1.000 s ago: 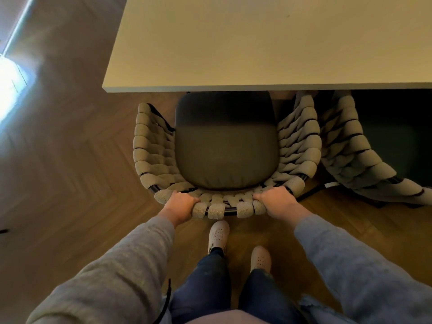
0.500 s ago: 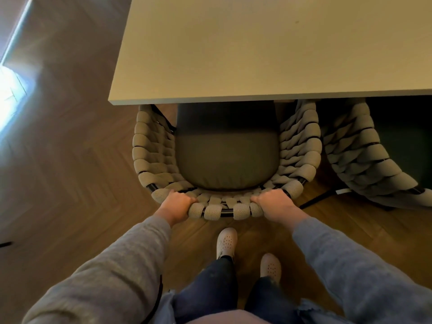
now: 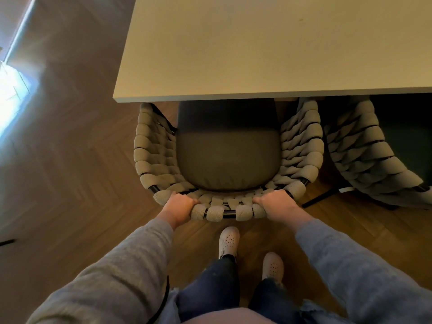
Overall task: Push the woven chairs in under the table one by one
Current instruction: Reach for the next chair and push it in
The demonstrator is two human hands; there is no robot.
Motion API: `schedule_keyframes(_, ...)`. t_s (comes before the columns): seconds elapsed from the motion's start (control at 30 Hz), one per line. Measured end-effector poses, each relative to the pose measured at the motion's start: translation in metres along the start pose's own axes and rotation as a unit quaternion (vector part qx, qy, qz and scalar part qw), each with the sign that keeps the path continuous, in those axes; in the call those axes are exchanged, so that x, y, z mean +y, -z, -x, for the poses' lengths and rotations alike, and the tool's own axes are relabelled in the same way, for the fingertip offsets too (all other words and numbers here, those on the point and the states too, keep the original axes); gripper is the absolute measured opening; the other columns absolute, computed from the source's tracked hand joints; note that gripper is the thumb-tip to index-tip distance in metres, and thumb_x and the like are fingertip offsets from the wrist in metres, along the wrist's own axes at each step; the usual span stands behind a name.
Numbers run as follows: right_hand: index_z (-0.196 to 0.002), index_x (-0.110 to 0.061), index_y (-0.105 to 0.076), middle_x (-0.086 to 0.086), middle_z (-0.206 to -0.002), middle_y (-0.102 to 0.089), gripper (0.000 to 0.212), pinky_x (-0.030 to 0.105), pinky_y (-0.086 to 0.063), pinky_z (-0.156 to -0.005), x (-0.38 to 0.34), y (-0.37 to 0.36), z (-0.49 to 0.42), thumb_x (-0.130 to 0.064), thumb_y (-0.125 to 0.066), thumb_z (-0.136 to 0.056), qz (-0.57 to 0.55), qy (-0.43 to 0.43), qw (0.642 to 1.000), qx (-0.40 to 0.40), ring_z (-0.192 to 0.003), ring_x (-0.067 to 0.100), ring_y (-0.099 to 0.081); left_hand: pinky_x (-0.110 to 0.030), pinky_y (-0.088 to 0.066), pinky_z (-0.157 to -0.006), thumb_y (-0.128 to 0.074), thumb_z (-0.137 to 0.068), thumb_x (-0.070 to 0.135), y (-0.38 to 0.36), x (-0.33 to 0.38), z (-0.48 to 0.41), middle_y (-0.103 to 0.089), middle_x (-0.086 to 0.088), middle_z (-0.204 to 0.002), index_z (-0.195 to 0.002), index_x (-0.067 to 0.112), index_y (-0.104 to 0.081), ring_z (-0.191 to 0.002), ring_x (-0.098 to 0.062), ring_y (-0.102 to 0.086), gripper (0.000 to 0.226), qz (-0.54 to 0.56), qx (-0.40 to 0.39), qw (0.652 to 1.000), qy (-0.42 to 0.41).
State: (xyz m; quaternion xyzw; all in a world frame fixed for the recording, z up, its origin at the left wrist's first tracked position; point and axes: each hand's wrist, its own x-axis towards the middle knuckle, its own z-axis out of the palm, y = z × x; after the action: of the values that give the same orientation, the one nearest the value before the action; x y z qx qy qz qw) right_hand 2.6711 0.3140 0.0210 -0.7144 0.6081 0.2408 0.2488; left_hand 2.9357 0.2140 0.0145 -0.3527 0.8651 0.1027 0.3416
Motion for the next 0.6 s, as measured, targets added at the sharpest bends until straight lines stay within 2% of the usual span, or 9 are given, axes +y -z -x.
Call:
schedule_keyframes(0.3,-0.121,-0.024,-0.053,0.004,-0.111,-0.065,0.03,0.04,-0.05,-0.087,0.003,0.008,-0.002,-0.017,-0.054,-0.092,0.002,0.025,1.0,0.002,-0.105,0.025,-0.062,-0.044,-0.028,-0.111,-0.051,-0.095,0.022,0.001,-0.003,-0.002,-0.063,0.007,-0.12,-0.132,0.032,-0.051,-0.115,-0.015,-0.057,0.039,0.027,-0.002,1.0,0.004)
schedule_keyframes(0.6,-0.127,-0.027,-0.052,0.003,-0.113,-0.066,0.037,0.042,-0.052,-0.09,0.009,0.012,-0.012,-0.018,-0.056,-0.091,-0.001,0.023,1.0,0.01,-0.106,0.025,-0.062,-0.046,-0.03,-0.11,-0.054,-0.093,0.022,0.013,-0.008,-0.012,-0.062,0.008,-0.119,-0.125,0.033,-0.054,-0.116,-0.015,-0.055,0.034,0.029,-0.005,1.0,0.008)
